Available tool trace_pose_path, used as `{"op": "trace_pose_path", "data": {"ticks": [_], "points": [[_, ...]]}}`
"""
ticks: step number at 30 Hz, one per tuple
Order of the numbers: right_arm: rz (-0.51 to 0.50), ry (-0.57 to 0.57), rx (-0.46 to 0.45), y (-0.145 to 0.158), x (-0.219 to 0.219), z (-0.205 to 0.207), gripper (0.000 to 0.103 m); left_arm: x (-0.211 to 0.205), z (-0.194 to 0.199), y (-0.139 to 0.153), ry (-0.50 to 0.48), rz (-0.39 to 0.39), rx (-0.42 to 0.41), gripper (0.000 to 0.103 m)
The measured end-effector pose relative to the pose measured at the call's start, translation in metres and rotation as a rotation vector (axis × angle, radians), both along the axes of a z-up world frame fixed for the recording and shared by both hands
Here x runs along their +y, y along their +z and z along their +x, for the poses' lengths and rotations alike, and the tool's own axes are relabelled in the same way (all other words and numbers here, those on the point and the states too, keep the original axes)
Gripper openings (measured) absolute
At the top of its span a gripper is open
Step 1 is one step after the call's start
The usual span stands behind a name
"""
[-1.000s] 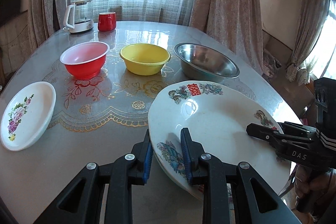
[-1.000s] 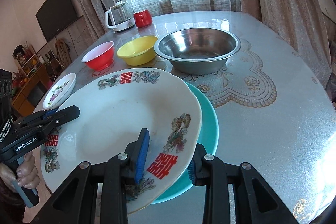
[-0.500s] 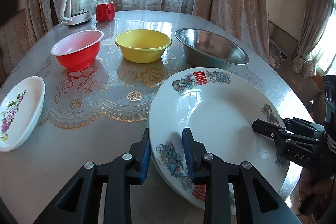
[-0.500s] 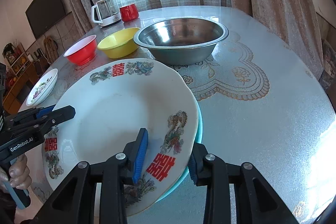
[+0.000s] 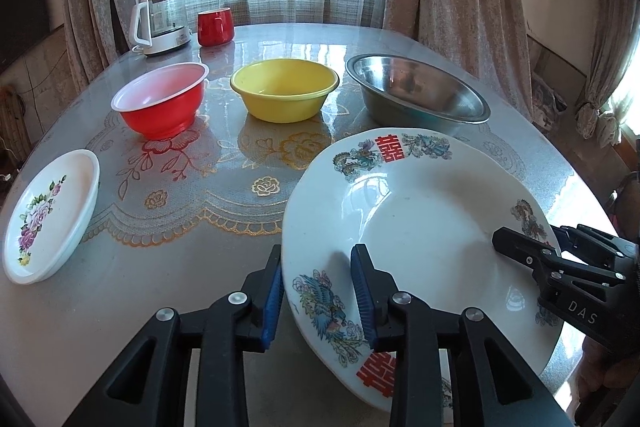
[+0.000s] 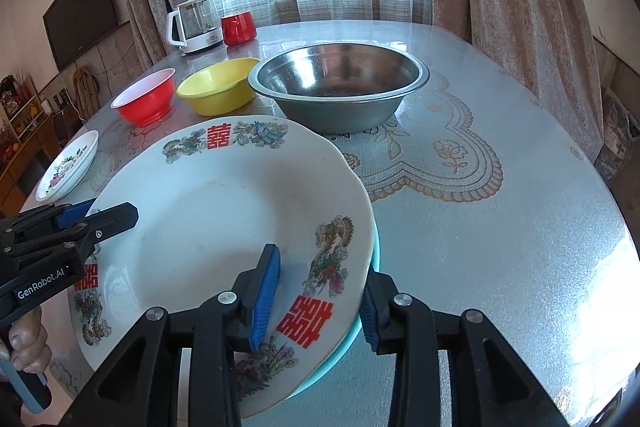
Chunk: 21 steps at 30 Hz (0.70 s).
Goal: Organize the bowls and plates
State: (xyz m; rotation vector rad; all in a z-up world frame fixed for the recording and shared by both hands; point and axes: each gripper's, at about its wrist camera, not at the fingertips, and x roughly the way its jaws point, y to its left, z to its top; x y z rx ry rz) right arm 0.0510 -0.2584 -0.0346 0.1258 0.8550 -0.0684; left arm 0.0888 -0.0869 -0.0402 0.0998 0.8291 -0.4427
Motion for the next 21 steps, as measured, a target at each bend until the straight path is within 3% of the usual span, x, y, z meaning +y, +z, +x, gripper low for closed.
{"op": "trace_pose_path", "data": {"ticks": [14, 21], "points": [[-0.04, 0.01, 0.026, 0.006, 0.006, -0.005, 0.039, 0.008, -0.003, 0.002, 0.024, -0.03, 0.012, 0.035], [-0.084, -0.023, -0.024, 0.023, 0.002, -0.014, 0.039, 0.016, -0.004, 0.005, 0.053, -0.063, 0.016, 0.035]]}}
